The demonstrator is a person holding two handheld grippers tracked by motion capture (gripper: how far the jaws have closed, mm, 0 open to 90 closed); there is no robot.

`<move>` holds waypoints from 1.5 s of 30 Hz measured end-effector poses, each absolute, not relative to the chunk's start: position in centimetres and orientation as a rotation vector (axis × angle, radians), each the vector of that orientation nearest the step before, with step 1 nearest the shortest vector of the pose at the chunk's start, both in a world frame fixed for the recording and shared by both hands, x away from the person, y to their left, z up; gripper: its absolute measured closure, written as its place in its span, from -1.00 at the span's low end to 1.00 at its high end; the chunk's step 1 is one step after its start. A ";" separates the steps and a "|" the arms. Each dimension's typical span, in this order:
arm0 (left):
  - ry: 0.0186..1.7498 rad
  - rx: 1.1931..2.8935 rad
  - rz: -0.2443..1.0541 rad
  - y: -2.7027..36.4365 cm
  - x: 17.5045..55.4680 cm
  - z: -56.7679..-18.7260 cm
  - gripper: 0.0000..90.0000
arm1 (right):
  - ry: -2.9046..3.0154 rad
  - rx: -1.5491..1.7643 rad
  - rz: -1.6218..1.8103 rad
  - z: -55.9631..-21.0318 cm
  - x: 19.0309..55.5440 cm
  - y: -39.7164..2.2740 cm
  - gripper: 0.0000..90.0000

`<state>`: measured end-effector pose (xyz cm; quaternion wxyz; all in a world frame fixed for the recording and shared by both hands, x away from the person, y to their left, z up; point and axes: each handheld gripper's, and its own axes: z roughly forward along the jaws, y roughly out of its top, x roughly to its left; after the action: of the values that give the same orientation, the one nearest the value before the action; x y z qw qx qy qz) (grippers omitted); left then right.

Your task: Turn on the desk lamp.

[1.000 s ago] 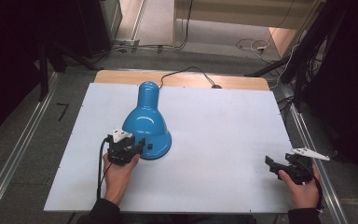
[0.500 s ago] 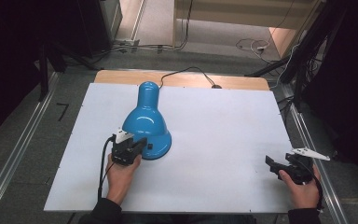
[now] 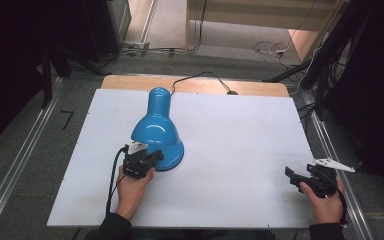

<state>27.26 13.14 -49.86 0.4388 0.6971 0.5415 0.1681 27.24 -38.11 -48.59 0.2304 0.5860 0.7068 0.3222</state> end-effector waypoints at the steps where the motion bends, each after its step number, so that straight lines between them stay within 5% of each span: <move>1: 1.346 1.733 0.417 13.1 27.3 -49.9 1.00 | 1.944 1.610 0.886 -48.6 27.2 -38.1 -0.67; 45: 1.299 1.818 0.478 12.4 26.6 -50.0 1.00 | 1.940 1.621 0.889 -48.5 27.2 -38.2 -0.67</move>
<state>26.62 12.38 -50.05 0.4155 0.7237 0.5170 0.1905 27.20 -38.20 -48.54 0.2288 0.5889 0.7047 0.3228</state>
